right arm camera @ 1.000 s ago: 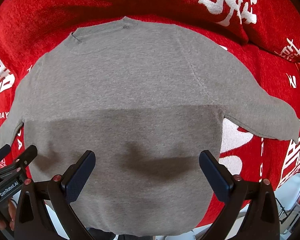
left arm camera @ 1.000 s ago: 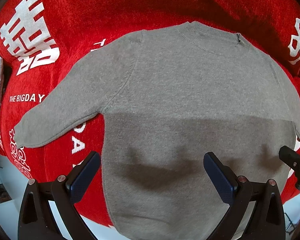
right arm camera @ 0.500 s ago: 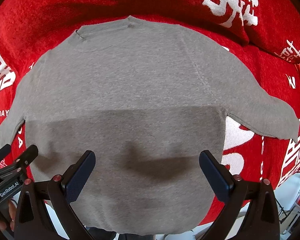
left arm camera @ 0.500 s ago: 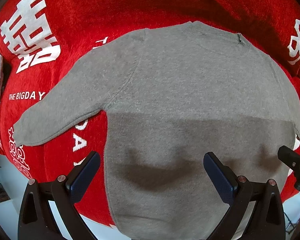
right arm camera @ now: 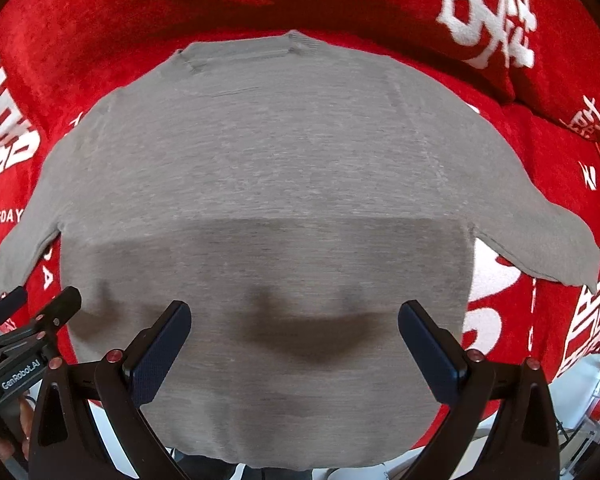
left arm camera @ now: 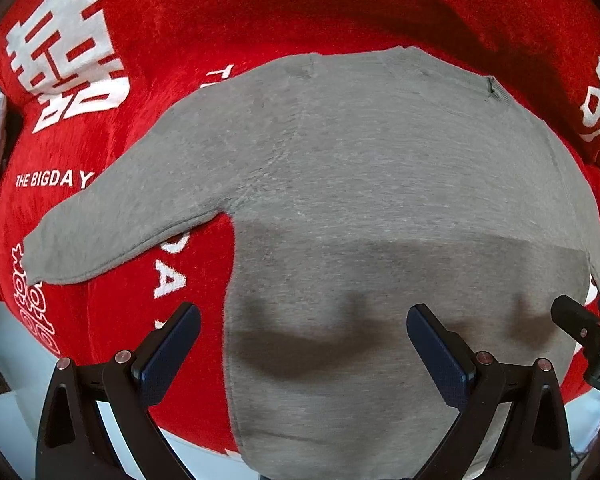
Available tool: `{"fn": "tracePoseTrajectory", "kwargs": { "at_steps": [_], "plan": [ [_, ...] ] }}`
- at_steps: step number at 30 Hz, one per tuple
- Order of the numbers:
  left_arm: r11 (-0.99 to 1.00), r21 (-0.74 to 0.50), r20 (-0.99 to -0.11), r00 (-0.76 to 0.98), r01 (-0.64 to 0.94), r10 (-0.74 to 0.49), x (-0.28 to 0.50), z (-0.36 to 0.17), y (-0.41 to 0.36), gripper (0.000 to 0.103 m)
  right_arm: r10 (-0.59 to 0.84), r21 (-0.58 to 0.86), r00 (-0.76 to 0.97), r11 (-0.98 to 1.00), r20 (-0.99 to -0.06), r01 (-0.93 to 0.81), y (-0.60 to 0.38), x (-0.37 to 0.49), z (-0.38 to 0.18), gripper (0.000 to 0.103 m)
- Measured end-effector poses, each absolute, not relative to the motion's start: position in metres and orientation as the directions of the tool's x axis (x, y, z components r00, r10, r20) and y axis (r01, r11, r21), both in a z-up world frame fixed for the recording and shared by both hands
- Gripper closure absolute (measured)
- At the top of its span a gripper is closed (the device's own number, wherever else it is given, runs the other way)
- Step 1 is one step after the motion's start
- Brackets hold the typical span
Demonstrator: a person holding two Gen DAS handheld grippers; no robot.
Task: Fold small clothes
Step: 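Grasp the grey sweater's sleeve cuff with the left tool and lift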
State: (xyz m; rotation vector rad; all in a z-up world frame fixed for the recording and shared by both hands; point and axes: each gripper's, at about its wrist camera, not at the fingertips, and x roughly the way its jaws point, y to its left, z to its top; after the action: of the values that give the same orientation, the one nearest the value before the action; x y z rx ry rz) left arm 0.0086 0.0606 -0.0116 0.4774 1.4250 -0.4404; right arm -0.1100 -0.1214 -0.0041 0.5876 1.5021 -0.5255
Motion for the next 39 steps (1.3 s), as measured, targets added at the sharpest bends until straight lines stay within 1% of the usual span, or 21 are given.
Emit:
{"fn": "tracePoseTrajectory", "kwargs": {
  "at_steps": [6,9,11,14,19,23,27,31,35,37,39],
  "plan": [
    [0.854,0.027,-0.996,0.082,0.519,-0.019,0.022,-0.018,0.087,0.000,0.052,0.050,0.014,0.796,-0.999,0.603,-0.096,-0.088,-0.006,0.000],
    [0.880,-0.043,-0.996,0.047,0.474,-0.075,0.034,-0.021,0.108,0.000,0.072,0.070,0.020,0.816,-0.997,0.573,-0.082,-0.074,-0.008,0.000],
    [0.903,-0.105,-0.991,0.033,0.417,-0.130,0.047,-0.022,0.128,0.000,0.084,0.085,0.027,0.834,-0.996,0.546,-0.070,-0.064,-0.009,0.000],
    [0.930,-0.144,-0.983,0.064,0.337,-0.175,0.069,-0.025,0.163,0.000,0.098,0.106,0.042,0.861,-0.994,0.497,-0.051,-0.049,-0.009,0.000],
    [0.966,-0.188,-0.969,0.126,0.180,-0.212,0.105,-0.036,0.230,0.000,0.129,0.145,0.065,0.900,-0.989,0.411,-0.016,-0.028,-0.010,0.000],
    [0.974,-0.221,-0.961,0.162,0.047,-0.226,0.129,-0.053,0.287,0.000,0.152,0.161,0.054,0.913,-0.987,0.375,0.008,-0.015,-0.016,0.000],
    [0.952,-0.299,-0.946,0.149,-0.065,-0.287,0.138,-0.079,0.326,0.000,0.164,0.166,0.035,0.924,-0.986,0.346,0.028,-0.004,-0.023,0.000],
    [0.893,-0.428,-0.903,0.112,-0.136,-0.416,0.145,-0.101,0.335,0.000,0.172,0.171,0.029,0.927,-0.985,0.334,0.038,-0.001,-0.025,0.000],
    [0.844,-0.518,-0.853,0.162,-0.140,-0.497,0.155,-0.099,0.332,0.000,0.179,0.178,0.028,0.923,-0.984,0.340,0.042,0.004,-0.027,0.000],
    [0.838,-0.529,-0.843,0.197,-0.137,-0.500,0.161,-0.095,0.331,0.000,0.183,0.182,0.030,0.921,-0.983,0.343,0.045,0.004,-0.028,0.000],
    [0.848,-0.511,-0.847,0.252,-0.144,-0.467,0.166,-0.090,0.334,0.001,0.188,0.187,0.030,0.920,-0.982,0.343,0.047,0.005,-0.029,0.000]
  ]
}}
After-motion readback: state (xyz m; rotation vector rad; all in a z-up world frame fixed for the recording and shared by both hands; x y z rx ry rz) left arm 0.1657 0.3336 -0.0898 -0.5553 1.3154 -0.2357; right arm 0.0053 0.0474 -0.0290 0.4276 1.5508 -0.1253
